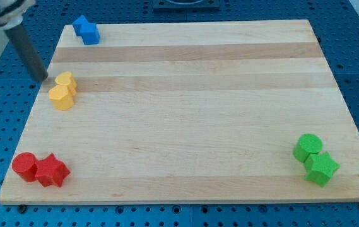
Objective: Move the yellow heart slightly towards the center of the board
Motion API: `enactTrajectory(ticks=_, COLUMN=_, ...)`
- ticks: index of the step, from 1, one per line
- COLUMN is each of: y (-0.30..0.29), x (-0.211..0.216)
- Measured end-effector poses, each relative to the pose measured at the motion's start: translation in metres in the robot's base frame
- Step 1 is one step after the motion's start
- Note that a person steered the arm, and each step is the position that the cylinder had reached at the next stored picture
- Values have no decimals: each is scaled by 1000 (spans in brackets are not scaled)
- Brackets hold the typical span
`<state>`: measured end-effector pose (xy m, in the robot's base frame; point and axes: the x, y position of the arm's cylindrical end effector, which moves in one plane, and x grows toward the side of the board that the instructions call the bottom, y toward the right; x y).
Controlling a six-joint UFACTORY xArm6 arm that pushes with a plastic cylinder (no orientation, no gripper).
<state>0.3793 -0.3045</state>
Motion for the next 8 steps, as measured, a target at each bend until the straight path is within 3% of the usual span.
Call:
enactTrajectory(ticks=1, y=0, x=14)
enactTrajectory(ticks=4, y=128, x=21)
enactTrajectory(ticks=5, y=136, x=21)
enactTrajectory(ticks=6, y=67, x=23)
enactTrajectory(ticks=7, y=67, x=-14)
enactTrajectory(ticks=8, y=113, x=-23)
